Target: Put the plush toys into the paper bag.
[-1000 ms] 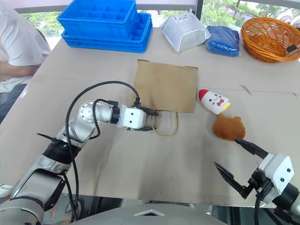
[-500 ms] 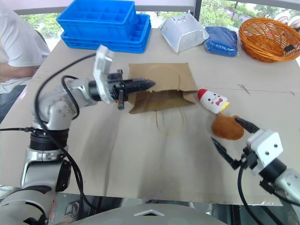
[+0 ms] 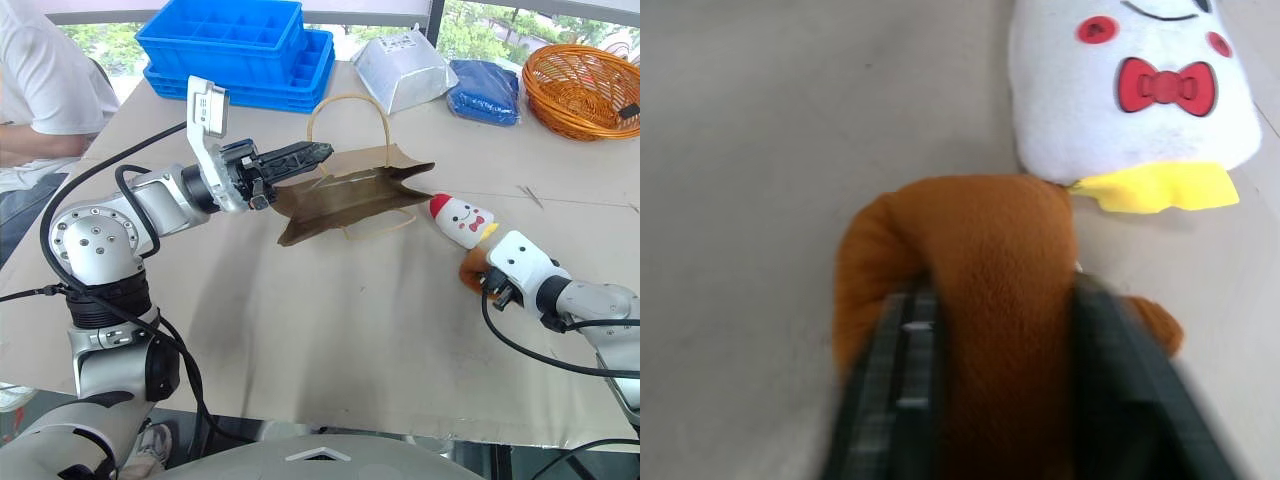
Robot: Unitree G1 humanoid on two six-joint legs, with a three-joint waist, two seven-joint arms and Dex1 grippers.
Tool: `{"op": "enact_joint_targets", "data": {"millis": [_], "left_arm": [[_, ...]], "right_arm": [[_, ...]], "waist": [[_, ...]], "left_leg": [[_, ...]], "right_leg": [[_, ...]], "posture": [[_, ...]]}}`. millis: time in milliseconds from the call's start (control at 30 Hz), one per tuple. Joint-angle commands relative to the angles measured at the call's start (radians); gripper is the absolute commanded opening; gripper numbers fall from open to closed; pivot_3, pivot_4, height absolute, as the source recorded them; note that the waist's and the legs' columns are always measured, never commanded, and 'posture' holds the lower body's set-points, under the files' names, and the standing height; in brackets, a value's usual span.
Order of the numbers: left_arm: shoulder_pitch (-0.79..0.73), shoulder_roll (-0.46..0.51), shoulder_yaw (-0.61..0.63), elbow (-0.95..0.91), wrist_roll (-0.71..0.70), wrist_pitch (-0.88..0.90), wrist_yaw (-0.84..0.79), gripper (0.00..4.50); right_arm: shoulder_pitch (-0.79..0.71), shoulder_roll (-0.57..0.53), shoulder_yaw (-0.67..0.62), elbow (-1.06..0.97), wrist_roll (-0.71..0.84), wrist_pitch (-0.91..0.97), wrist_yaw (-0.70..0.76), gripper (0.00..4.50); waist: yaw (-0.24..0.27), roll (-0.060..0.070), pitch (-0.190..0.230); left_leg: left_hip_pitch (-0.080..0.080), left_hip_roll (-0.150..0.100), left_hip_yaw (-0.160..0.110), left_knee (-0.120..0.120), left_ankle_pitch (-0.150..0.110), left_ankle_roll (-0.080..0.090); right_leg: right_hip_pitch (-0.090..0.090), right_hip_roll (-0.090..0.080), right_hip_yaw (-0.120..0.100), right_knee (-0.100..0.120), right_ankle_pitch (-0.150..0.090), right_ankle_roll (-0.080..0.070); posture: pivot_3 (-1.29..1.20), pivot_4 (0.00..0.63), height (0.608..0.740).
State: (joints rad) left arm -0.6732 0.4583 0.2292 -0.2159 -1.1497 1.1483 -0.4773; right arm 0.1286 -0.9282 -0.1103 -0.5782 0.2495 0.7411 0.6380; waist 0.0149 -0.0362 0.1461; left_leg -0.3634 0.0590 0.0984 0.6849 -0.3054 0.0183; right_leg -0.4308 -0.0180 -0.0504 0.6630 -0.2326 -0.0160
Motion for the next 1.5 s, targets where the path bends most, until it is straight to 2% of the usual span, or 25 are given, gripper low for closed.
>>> {"op": "enact_joint_targets", "data": {"millis": [33, 100, 167, 233, 333, 400, 467, 567, 600, 667, 733, 900, 1033, 1167, 1233, 1367, 1433, 1500], "left_arm": [[-0.017, 0.001, 0.018, -0.028, -0.046, 0.0, 0.016, 0.0], [-0.008, 0.006, -0.004, -0.037, -0.037, 0.0, 0.007, 0.0], [-0.005, 0.002, -0.018, -0.036, -0.044, 0.006, 0.001, 0.0], [-0.006, -0.003, -0.031, -0.032, -0.041, 0.005, -0.005, 0.0], [-0.017, -0.009, -0.054, -0.021, -0.036, 0.003, -0.017, 0.0], [-0.023, -0.013, -0.063, -0.012, -0.037, 0.004, -0.024, 0.0], [-0.027, -0.017, -0.066, -0.003, -0.039, 0.004, -0.026, 0.0], [-0.026, -0.023, -0.072, -0.003, -0.039, -0.001, -0.025, 0.0], [-0.025, -0.025, -0.073, -0.007, -0.037, -0.004, -0.022, 0.0], [-0.022, -0.025, -0.07, -0.014, -0.035, -0.007, -0.018, 0.0], [-0.019, -0.028, -0.059, -0.015, -0.031, -0.016, -0.002, 0.0], [-0.019, -0.044, -0.049, -0.008, 0.002, -0.054, 0.042, 0.0], [-0.021, -0.045, -0.054, 0.003, 0.028, -0.076, 0.039, 0.0], [-0.021, -0.055, -0.089, 0.013, 0.065, -0.095, 0.007, 0.0], [-0.023, -0.058, -0.102, 0.013, 0.074, -0.099, -0.009, 0.0], [-0.024, -0.053, -0.131, 0.017, 0.098, -0.108, -0.049, 0.0], [-0.027, -0.053, -0.135, 0.023, 0.107, -0.112, -0.062, 0.0], [-0.032, -0.058, -0.14, 0.029, 0.117, -0.115, -0.071, 0.0]], "right_arm": [[0.063, 0.042, -0.229, -0.13, 0.196, 0.107, 0.082, 0.03], [0.079, 0.084, -0.395, -0.232, 0.439, 0.169, 0.135, 0.03], [0.065, 0.091, -0.496, -0.296, 0.711, 0.202, 0.121, 0.03], [0.021, 0.07, -0.515, -0.316, 0.935, 0.203, 0.028, 0.03], [-0.17, 0.049, -0.389, -0.306, 1.113, 0.154, -0.161, 0.03], [-0.363, 0.077, -0.246, -0.259, 1.068, 0.156, -0.259, 0.03], [-0.478, 0.1, -0.142, -0.207, 0.991, 0.17, -0.316, 0.03], [-0.576, 0.102, 0.027, -0.159, 0.831, 0.182, -0.308, 0.03], [-0.582, 0.115, 0.026, -0.157, 0.875, 0.181, -0.296, 0.03], [-0.579, 0.128, -0.03, -0.16, 1.007, 0.168, -0.276, 0.03], [-0.528, 0.082, -0.122, -0.186, 1.122, 0.163, -0.23, 0.03], [-0.205, -0.069, -0.362, -0.279, 1.212, 0.225, -0.117, 0.03], [0.009, -0.089, -0.548, -0.337, 1.276, 0.208, -0.072, 0.03], [0.013, -0.088, -0.645, -0.329, 1.48, 0.076, -0.14, 0.03], [-0.033, -0.093, -0.616, -0.314, 1.503, 0.018, -0.189, 0.03], [-0.259, -0.061, -0.449, -0.247, 1.499, -0.117, -0.335, 0.03], [-0.391, -0.028, -0.33, -0.207, 1.426, -0.141, -0.397, 0.03], [-0.507, 0.017, -0.184, -0.166, 1.263, -0.125, -0.416, 0.03]], "waist": [[0.001, 0.0, 0.0], [0.0, 0.0, 0.0], [-0.003, 0.001, 0.0], [-0.006, 0.0, 0.001], [-0.015, 0.0, 0.001], [-0.017, -0.001, 0.001], [-0.022, 0.0, 0.002], [-0.022, 0.0, 0.002], [-0.019, 0.0, 0.002], [-0.014, 0.0, 0.002], [-0.004, 0.0, 0.002], [0.015, 0.0, 0.002], [0.013, 0.0, 0.002], [-0.003, 0.0, 0.002], [-0.005, 0.0, 0.002], [-0.005, 0.0, 0.002], [-0.006, 0.0, 0.002], [-0.003, 0.0, 0.002]], "left_leg": [[-0.001, -0.001, -0.003, 0.0, 0.0, 0.0], [-0.002, -0.001, -0.005, 0.0, 0.0, 0.0], [-0.002, -0.001, -0.008, 0.0, 0.0, 0.0], [-0.002, -0.002, -0.01, 0.0, 0.0, 0.0], [0.001, -0.004, -0.012, 0.0, 0.0, 0.0], [0.001, -0.004, -0.012, 0.0, -0.001, 0.002], [0.002, -0.005, -0.013, 0.0, -0.001, 0.003], [0.0, -0.005, -0.015, 0.0, 0.0, 0.0], [-0.001, -0.005, -0.015, 0.0, 0.0, 0.0], [-0.005, -0.005, -0.022, 0.0, 0.0, 0.0], [-0.011, -0.006, -0.024, 0.0, 0.0, 0.0], [-0.019, -0.009, -0.032, 0.002, -0.001, 0.003], [-0.017, -0.011, -0.034, 0.002, -0.001, 0.004], [-0.015, -0.013, -0.034, 0.003, -0.001, 0.004], [-0.014, -0.014, -0.034, 0.003, -0.001, 0.004], [-0.013, -0.016, -0.034, 0.003, 0.0, 0.004], [-0.013, -0.016, -0.035, 0.004, 0.0, 0.004], [-0.014, -0.016, -0.035, 0.004, 0.0, 0.003]], "right_leg": [[0.0, 0.0, 0.002, 0.0, -0.001, 0.001], [0.001, 0.0, 0.007, 0.0, -0.001, 0.002], [0.001, 0.0, 0.009, 0.001, -0.002, 0.003], [0.002, 0.0, 0.01, 0.0, -0.002, 0.003], [0.004, 0.001, 0.01, 0.0, -0.002, 0.003], [0.004, 0.001, 0.011, 0.0, -0.002, 0.003], [0.005, 0.001, 0.011, 0.001, -0.002, 0.003], [0.004, 0.001, 0.011, 0.0, -0.002, 0.003], [0.004, 0.001, 0.012, 0.0, -0.002, 0.003], [0.002, 0.002, 0.014, 0.0, -0.003, 0.005], [-0.002, 0.002, 0.017, 0.0, -0.003, 0.006], [-0.003, 0.002, 0.017, -0.002, -0.004, 0.008], [-0.001, 0.001, 0.019, -0.002, -0.006, 0.01], [0.001, 0.002, 0.021, -0.001, -0.006, 0.011], [0.003, 0.003, 0.022, 0.0, -0.006, 0.011], [0.003, 0.003, 0.022, 0.0, -0.006, 0.01], [0.002, 0.004, 0.022, 0.0, -0.006, 0.01], [0.002, 0.003, 0.022, 0.0, -0.006, 0.01]], "posture": [[0.0, 0.15, 0.74], [0.0, 0.15, 0.74], [0.0, 0.15, 0.74], [0.0, 0.15, 0.74], [0.0, 0.15, 0.74], [0.0, 0.15, 0.74], [0.0, 0.15, 0.74], [0.0, 0.15, 0.74], [0.0, 0.15, 0.74], [0.0, 0.15, 0.74], [0.0, 0.15, 0.74], [0.0, 0.15, 0.74], [0.0, 0.15, 0.74], [0.0, 0.15, 0.74], [0.0, 0.15, 0.74], [0.0, 0.15, 0.74], [0.0, 0.15, 0.74], [0.0, 0.15, 0.74]]}}
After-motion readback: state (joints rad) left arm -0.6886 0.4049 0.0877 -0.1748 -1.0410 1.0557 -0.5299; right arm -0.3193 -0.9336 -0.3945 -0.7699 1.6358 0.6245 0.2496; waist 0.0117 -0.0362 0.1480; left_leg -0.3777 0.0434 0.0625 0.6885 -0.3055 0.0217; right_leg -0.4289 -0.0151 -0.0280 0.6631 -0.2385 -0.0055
